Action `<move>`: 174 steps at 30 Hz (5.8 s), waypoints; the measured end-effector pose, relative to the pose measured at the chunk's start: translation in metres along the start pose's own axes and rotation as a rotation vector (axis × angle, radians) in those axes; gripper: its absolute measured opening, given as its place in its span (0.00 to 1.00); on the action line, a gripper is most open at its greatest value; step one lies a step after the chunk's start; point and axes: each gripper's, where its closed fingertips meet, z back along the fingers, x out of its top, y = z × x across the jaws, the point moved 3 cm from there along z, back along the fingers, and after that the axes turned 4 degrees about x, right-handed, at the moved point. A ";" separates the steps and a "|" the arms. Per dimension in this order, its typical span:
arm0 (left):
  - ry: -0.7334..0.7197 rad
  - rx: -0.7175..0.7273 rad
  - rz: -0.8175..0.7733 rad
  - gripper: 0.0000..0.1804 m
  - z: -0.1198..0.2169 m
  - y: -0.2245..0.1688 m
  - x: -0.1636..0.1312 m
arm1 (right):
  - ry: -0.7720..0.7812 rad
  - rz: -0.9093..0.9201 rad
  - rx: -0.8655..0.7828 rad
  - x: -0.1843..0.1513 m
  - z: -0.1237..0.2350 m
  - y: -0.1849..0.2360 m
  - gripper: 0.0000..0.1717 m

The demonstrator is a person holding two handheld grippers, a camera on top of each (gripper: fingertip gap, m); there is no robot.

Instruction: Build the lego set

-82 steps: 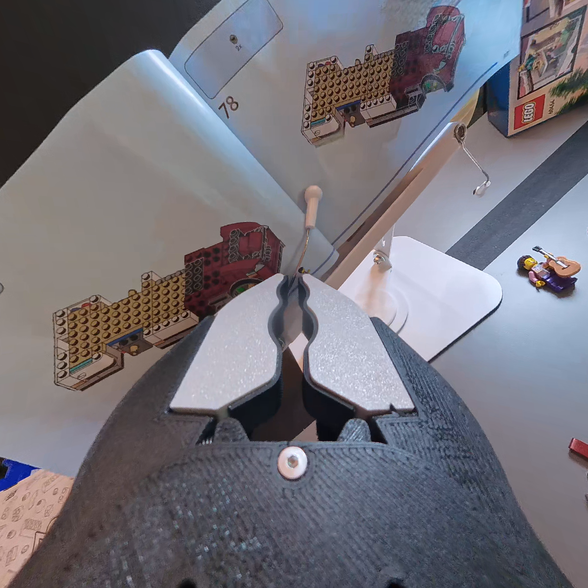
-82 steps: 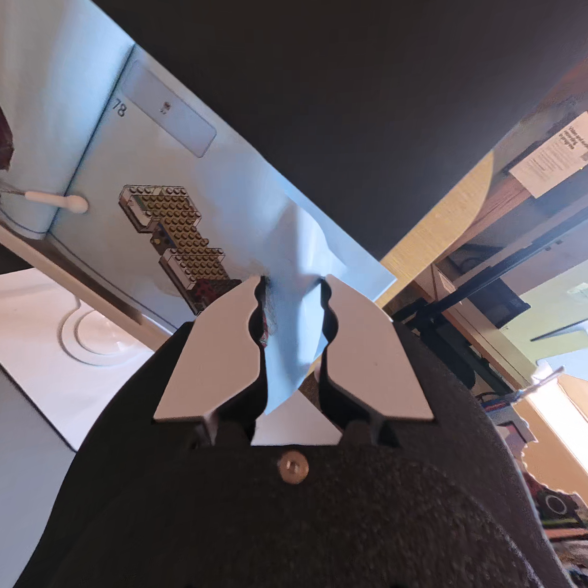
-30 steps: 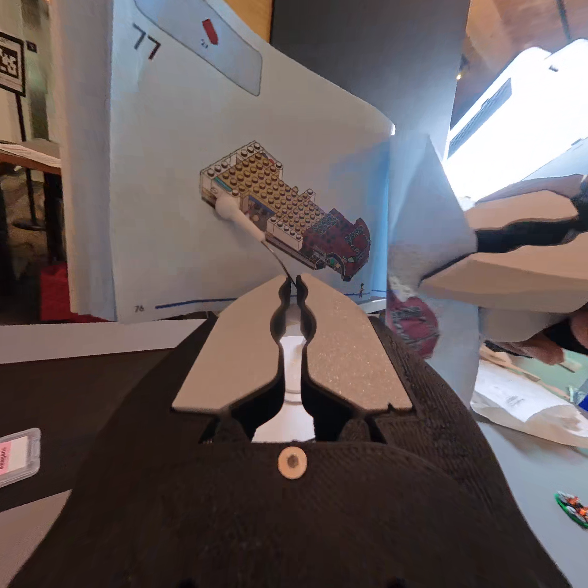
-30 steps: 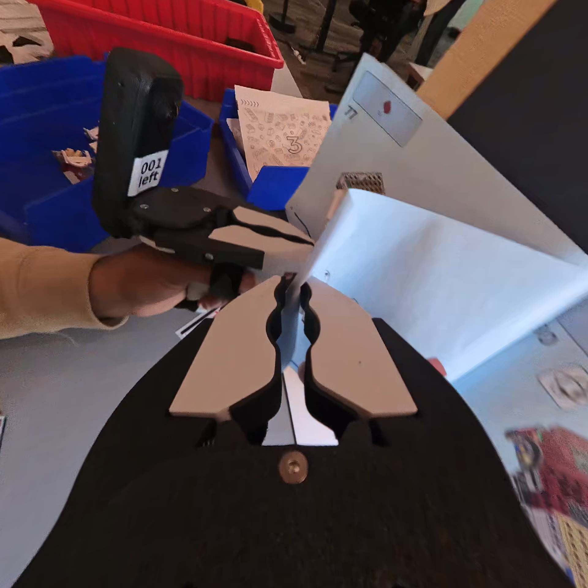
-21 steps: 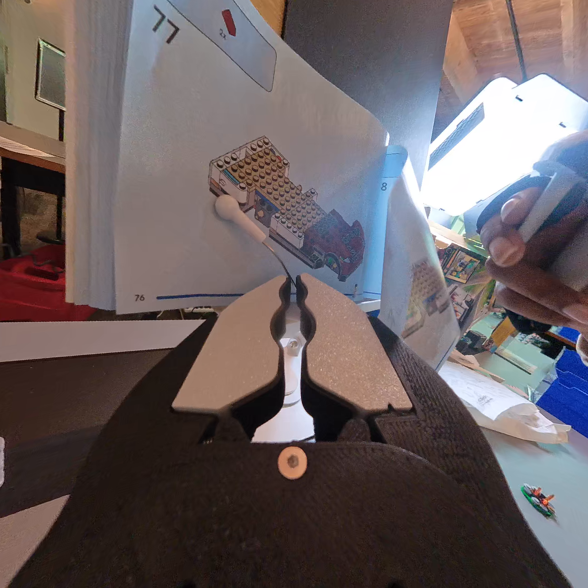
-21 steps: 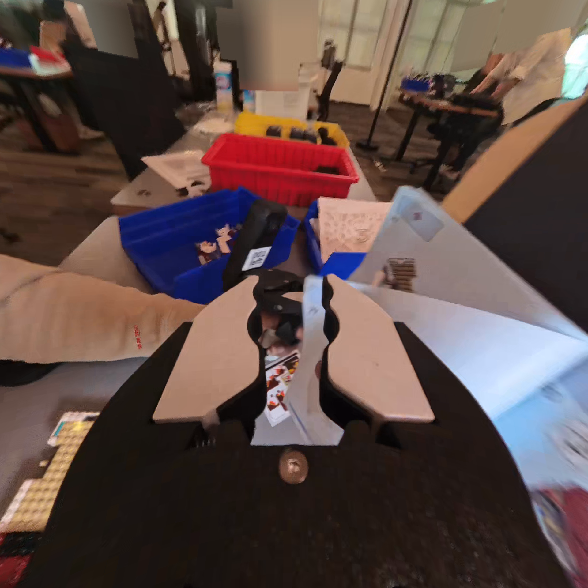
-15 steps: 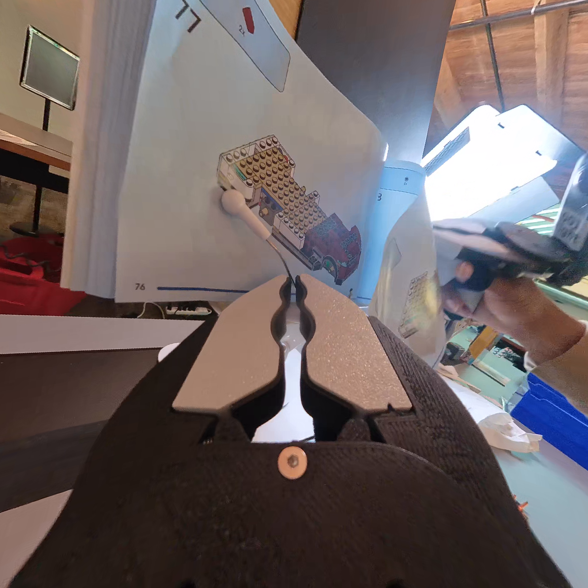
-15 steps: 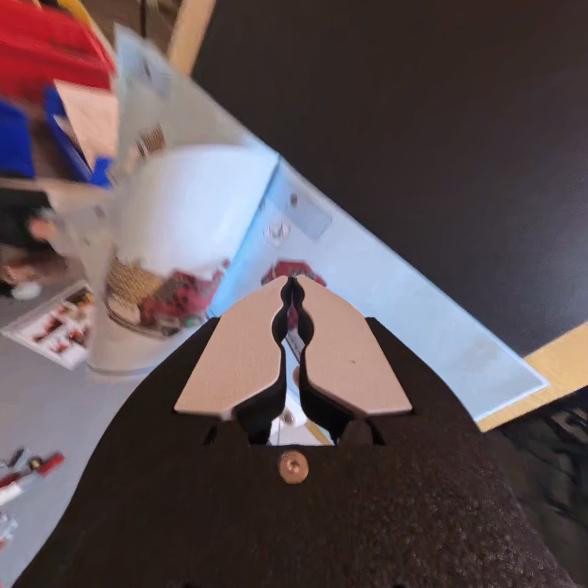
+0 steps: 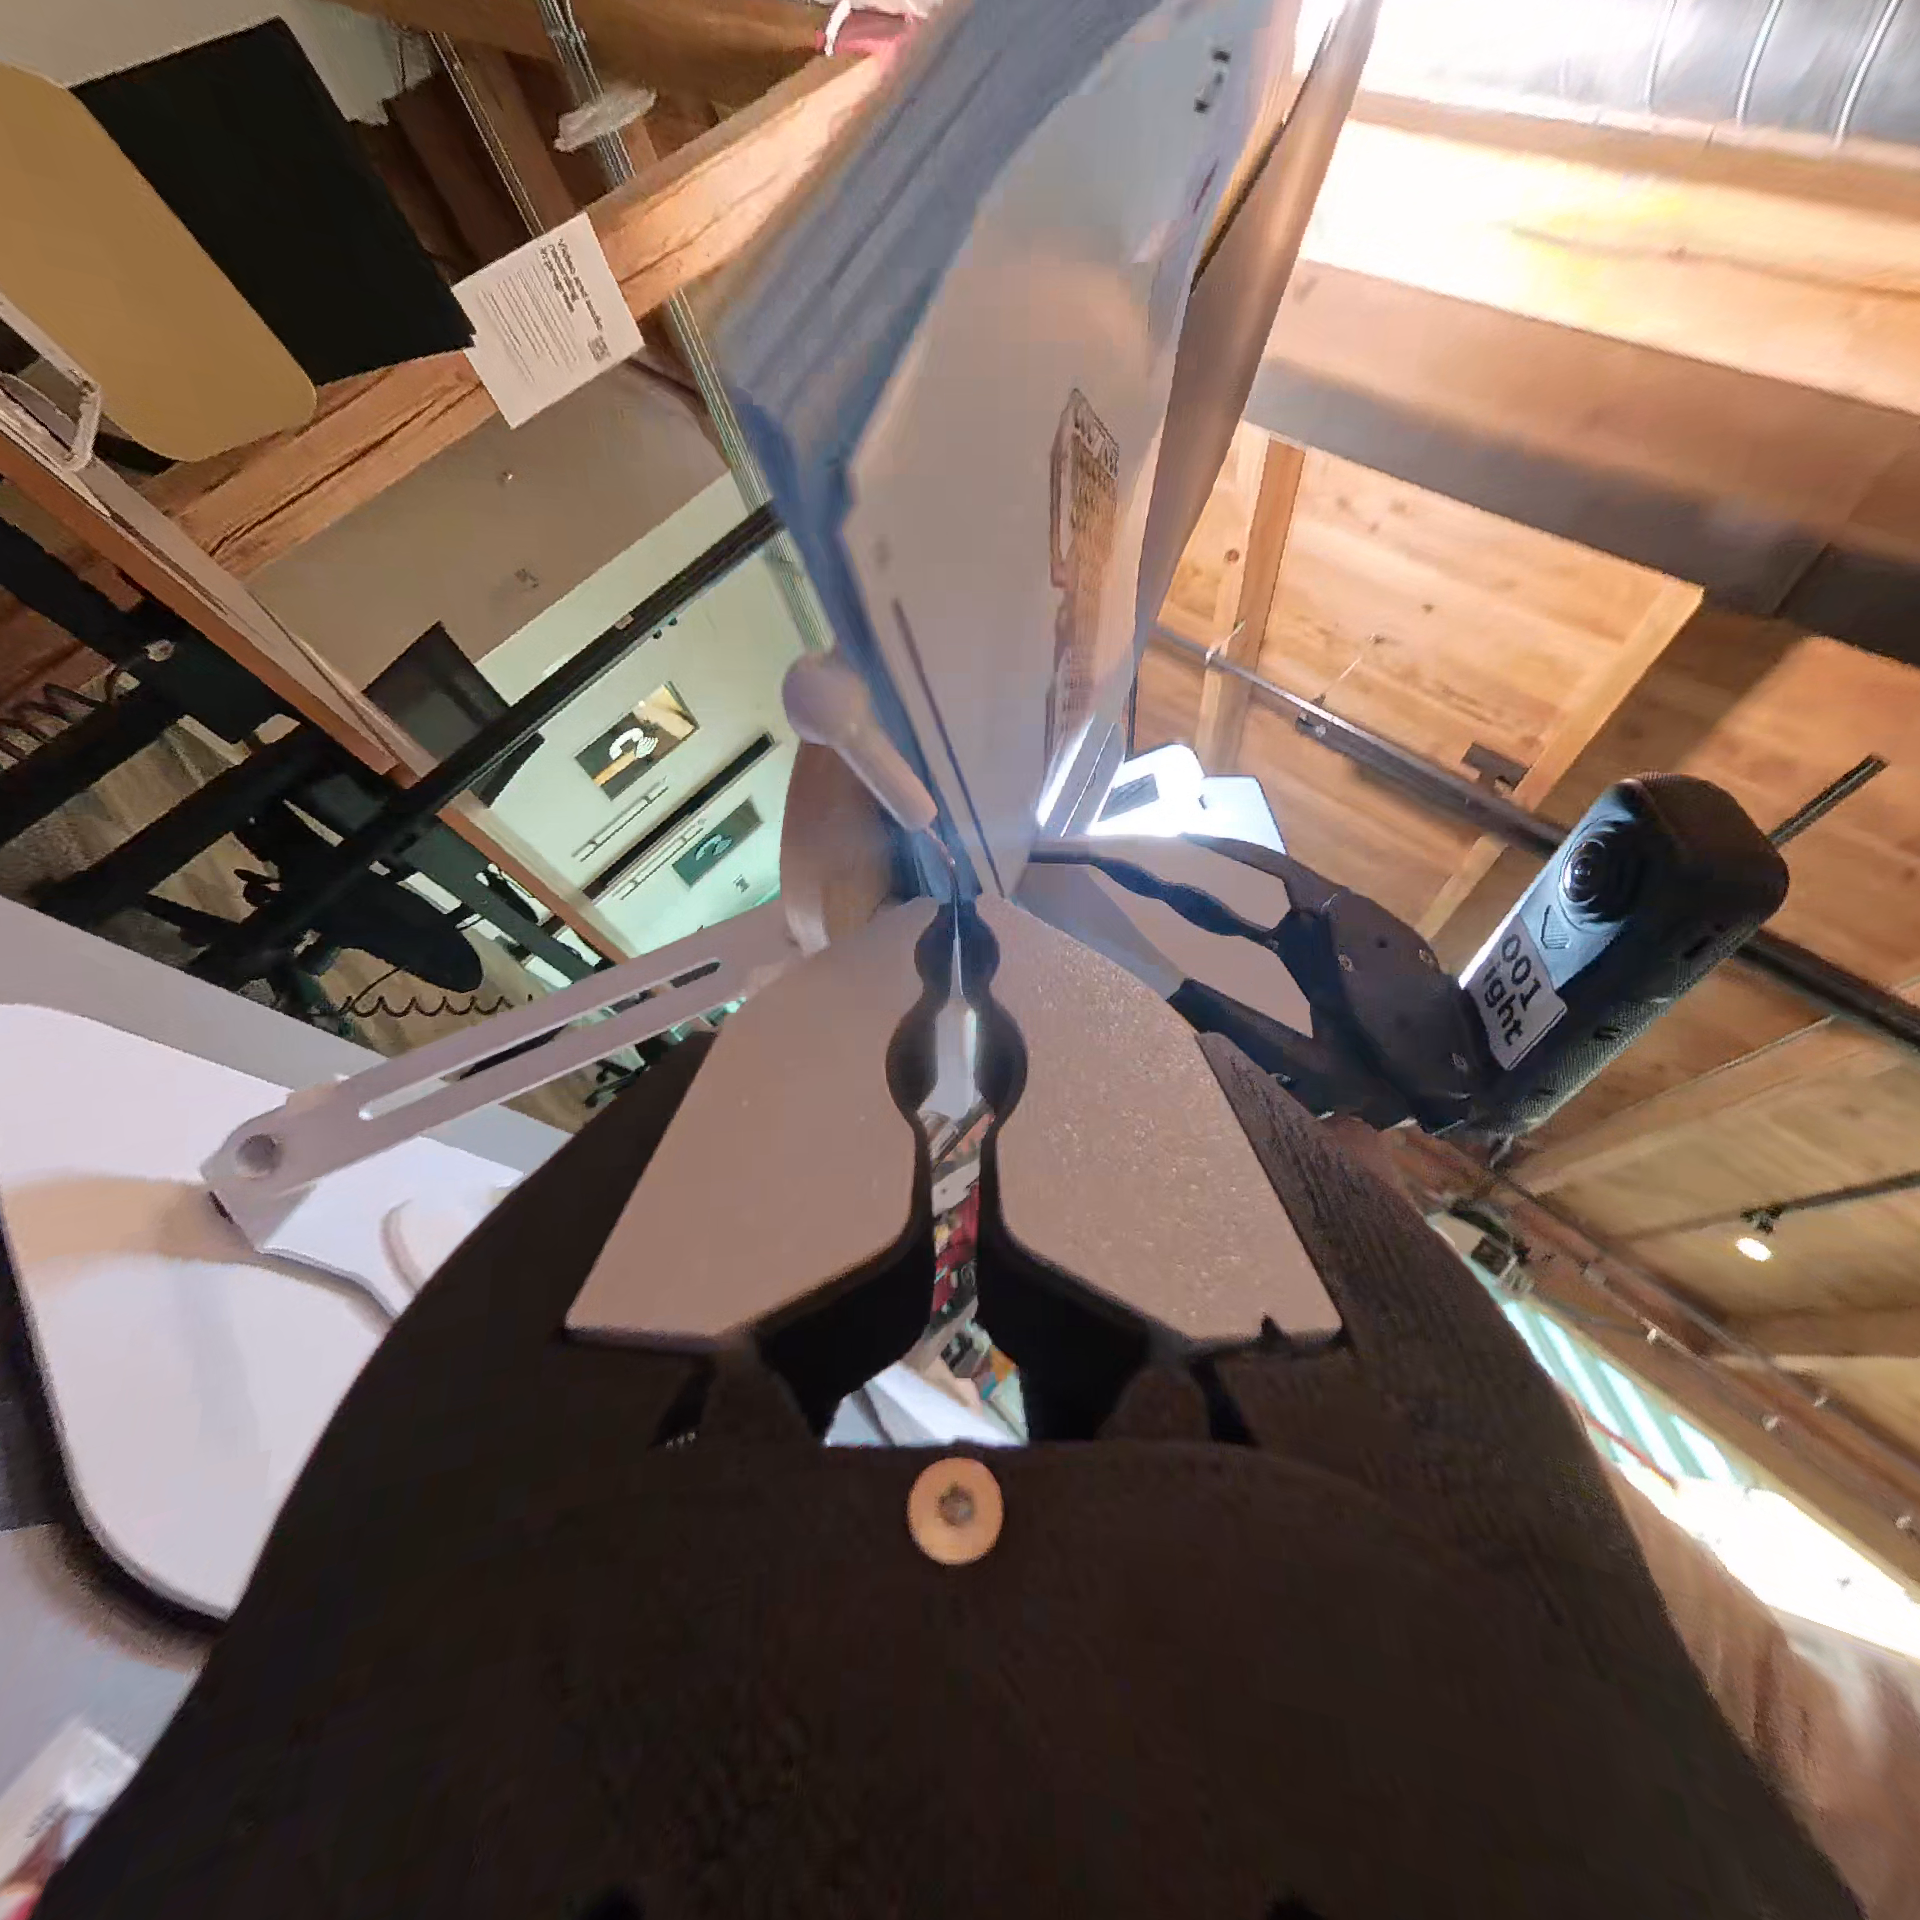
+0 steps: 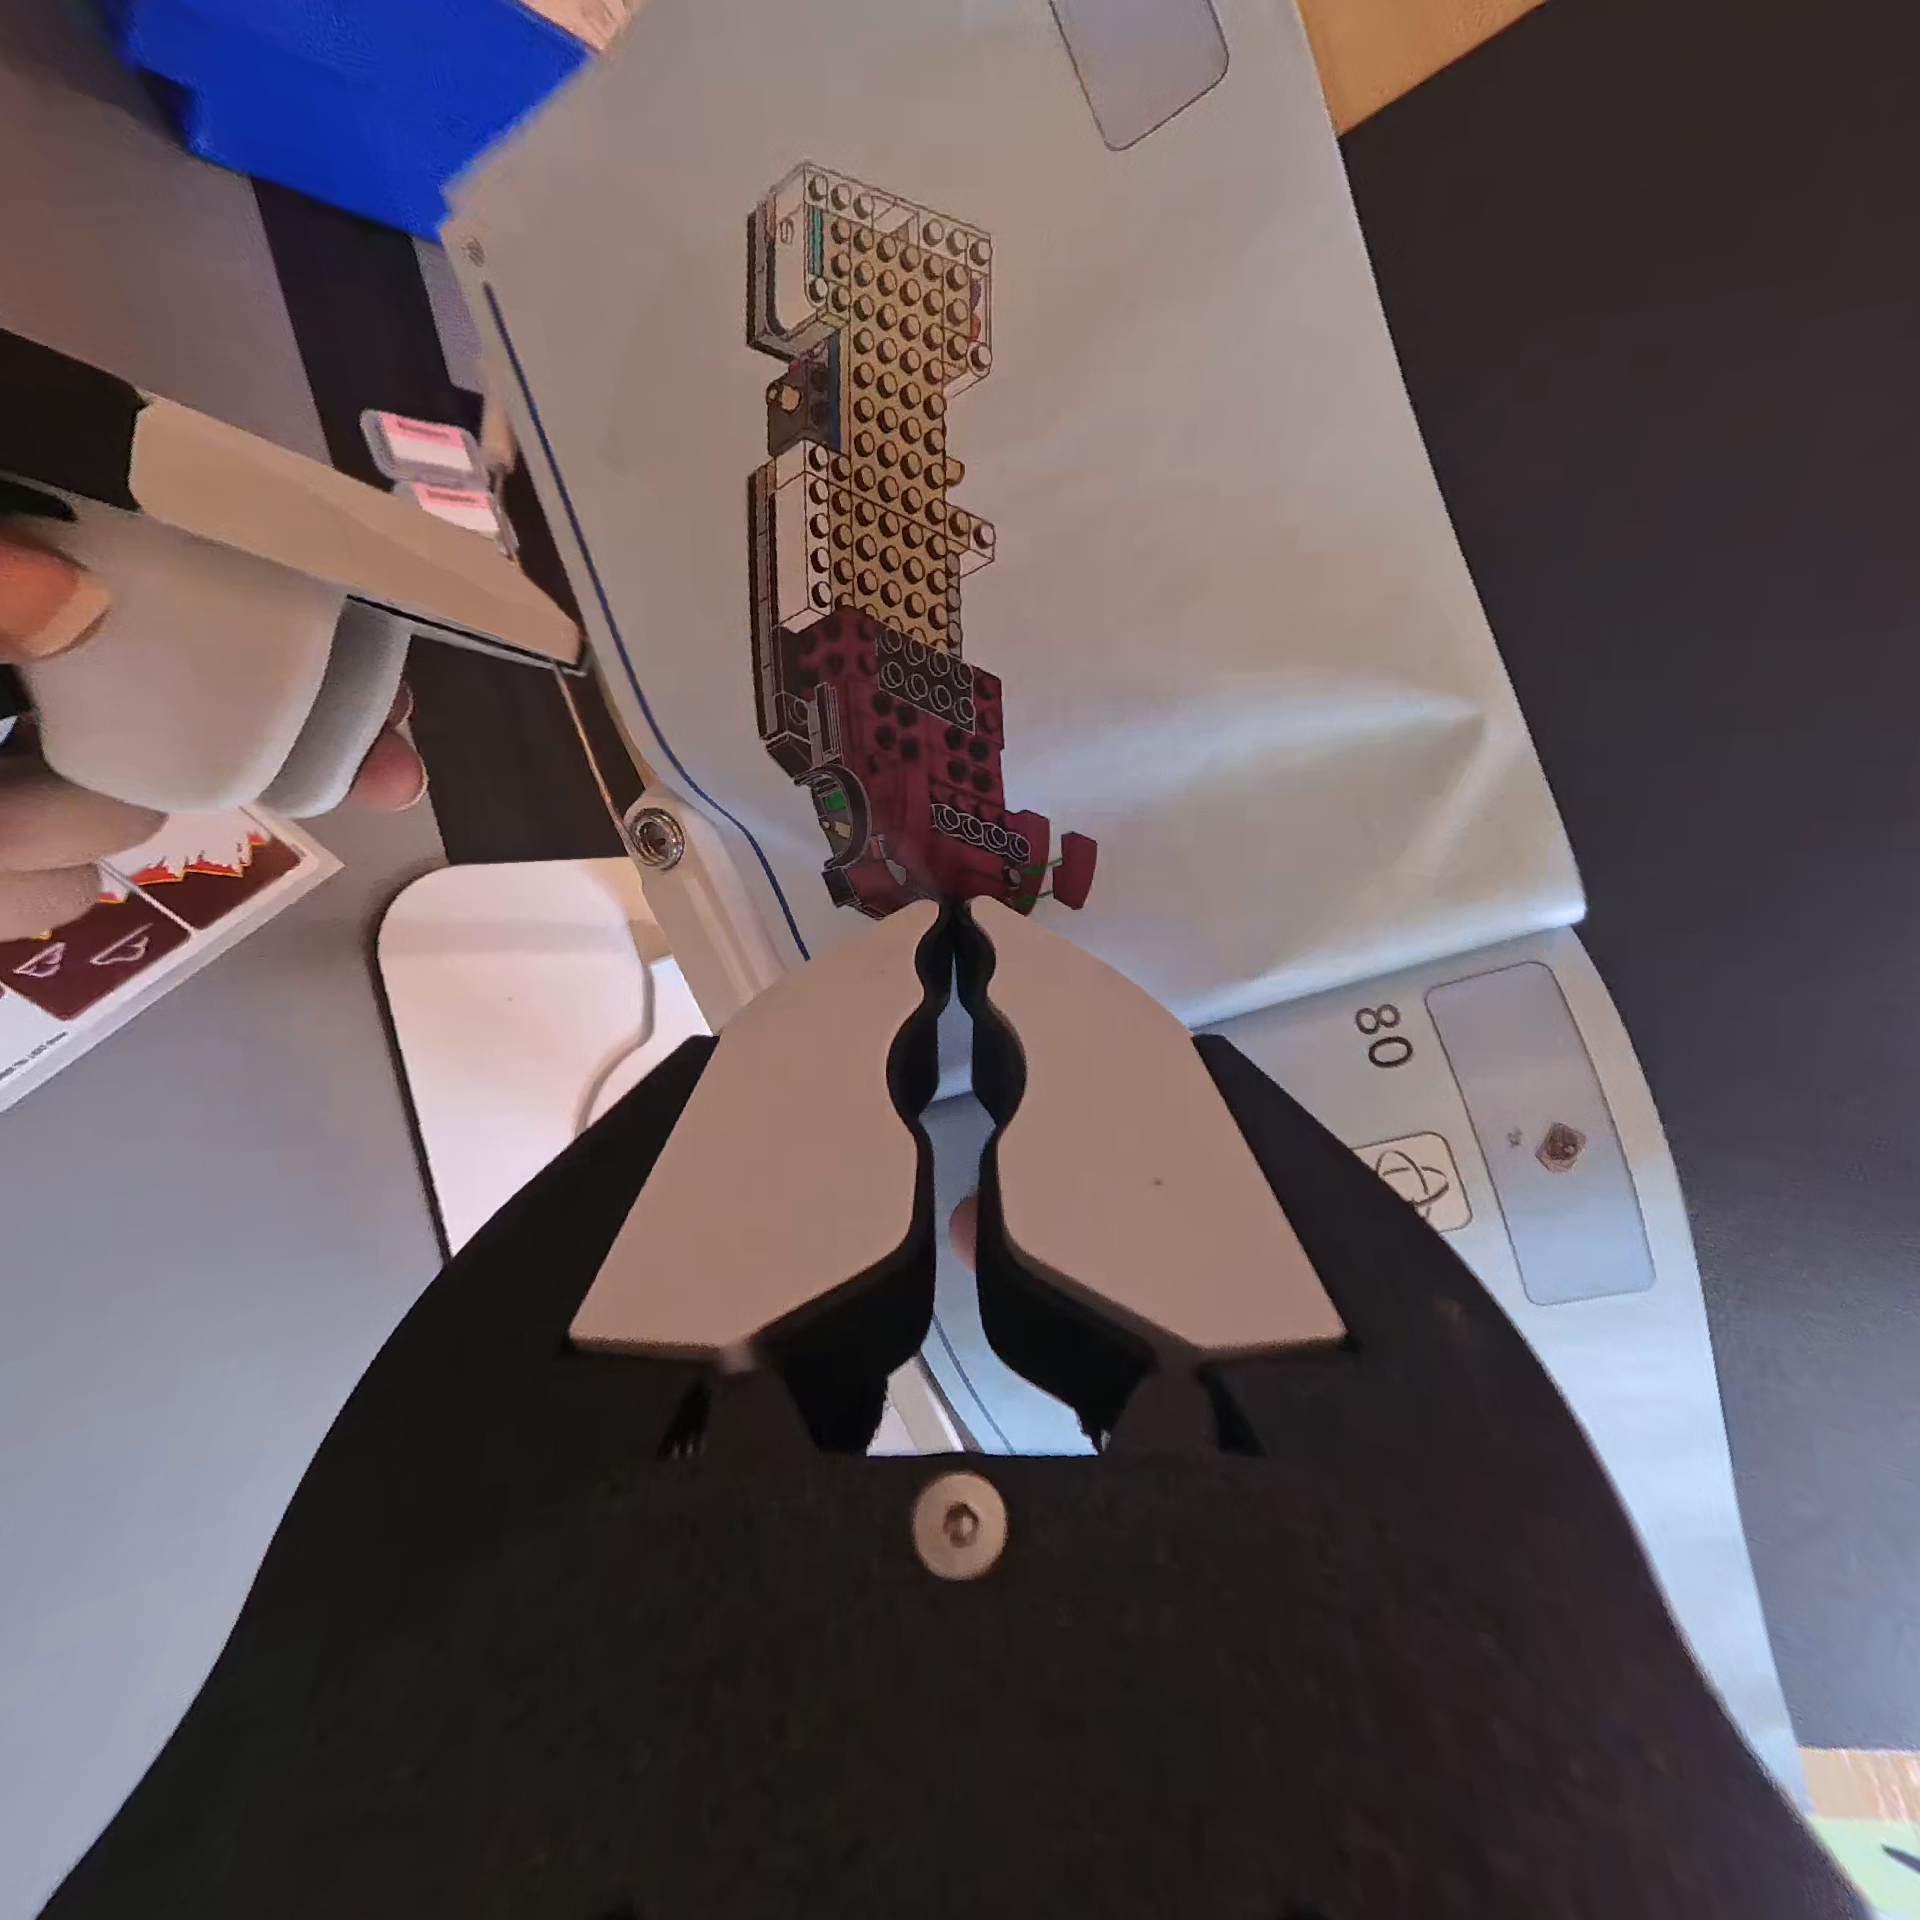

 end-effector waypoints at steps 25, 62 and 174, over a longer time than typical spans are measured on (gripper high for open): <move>-0.148 0.345 -0.211 0.01 -0.010 -0.024 0.001 | -0.036 -0.055 -0.011 0.001 -0.009 0.007 0.00; 0.784 0.393 -1.501 0.17 -0.062 -0.065 -0.030 | -0.238 -0.437 0.073 -0.070 0.068 0.006 0.10; 0.295 0.506 -1.140 0.00 0.158 -0.149 -0.051 | -0.466 -0.782 -0.284 -0.147 0.226 0.149 0.10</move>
